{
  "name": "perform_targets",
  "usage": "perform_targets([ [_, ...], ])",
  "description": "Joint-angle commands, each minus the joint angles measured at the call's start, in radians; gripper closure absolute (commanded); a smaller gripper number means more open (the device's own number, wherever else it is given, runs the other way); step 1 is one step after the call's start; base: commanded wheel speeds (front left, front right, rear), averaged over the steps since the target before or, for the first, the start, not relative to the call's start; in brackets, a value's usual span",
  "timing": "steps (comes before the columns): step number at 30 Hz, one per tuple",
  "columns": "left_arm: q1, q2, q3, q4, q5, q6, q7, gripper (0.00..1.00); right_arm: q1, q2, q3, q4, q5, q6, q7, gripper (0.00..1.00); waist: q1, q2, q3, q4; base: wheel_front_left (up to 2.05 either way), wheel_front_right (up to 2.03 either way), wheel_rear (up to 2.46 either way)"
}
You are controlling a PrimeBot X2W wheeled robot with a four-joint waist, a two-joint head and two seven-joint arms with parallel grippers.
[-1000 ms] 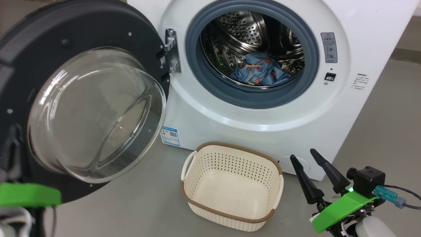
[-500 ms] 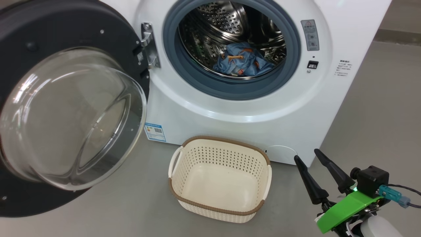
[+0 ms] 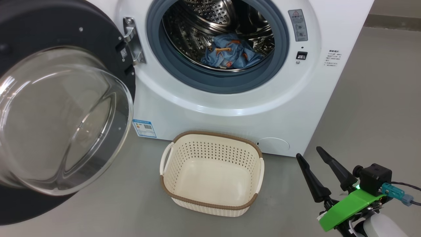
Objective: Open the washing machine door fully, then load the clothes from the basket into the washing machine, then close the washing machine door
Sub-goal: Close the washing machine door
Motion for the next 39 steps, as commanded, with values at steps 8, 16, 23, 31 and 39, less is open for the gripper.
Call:
perform_targets([
  [8,-0.074,0.098,0.048,0.125,-0.066,0.004,0.096,1.00,-0.033,-0.018,0.024,-0.022,0.006,0.002,-0.012,0.00,0.0000,0.0000,0.007,-0.018,0.00,0.00,0.00],
  [16,-0.055,0.124,0.021,0.196,-0.092,-0.027,0.236,1.00,-0.028,-0.011,0.028,-0.014,0.008,0.002,-0.012,0.00,0.0000,0.0000,-0.007,-0.027,0.00,0.00,0.00],
  [23,-0.021,0.136,-0.014,0.205,-0.097,-0.040,0.355,1.00,-0.015,0.002,0.027,-0.003,0.009,0.002,-0.012,0.00,0.0000,0.0000,-0.040,-0.019,0.00,0.00,0.00],
  [31,0.036,0.114,-0.041,0.157,-0.134,-0.058,0.510,1.00,-0.007,0.028,0.030,0.008,0.010,0.002,-0.012,0.00,0.0000,0.0000,-0.074,-0.010,0.00,0.00,0.00],
  [39,0.096,0.030,-0.035,-0.018,-0.226,-0.015,0.662,1.00,0.008,0.052,0.008,0.007,0.007,0.002,-0.012,0.00,0.0000,0.0000,-0.082,0.003,0.00,0.00,0.00],
])
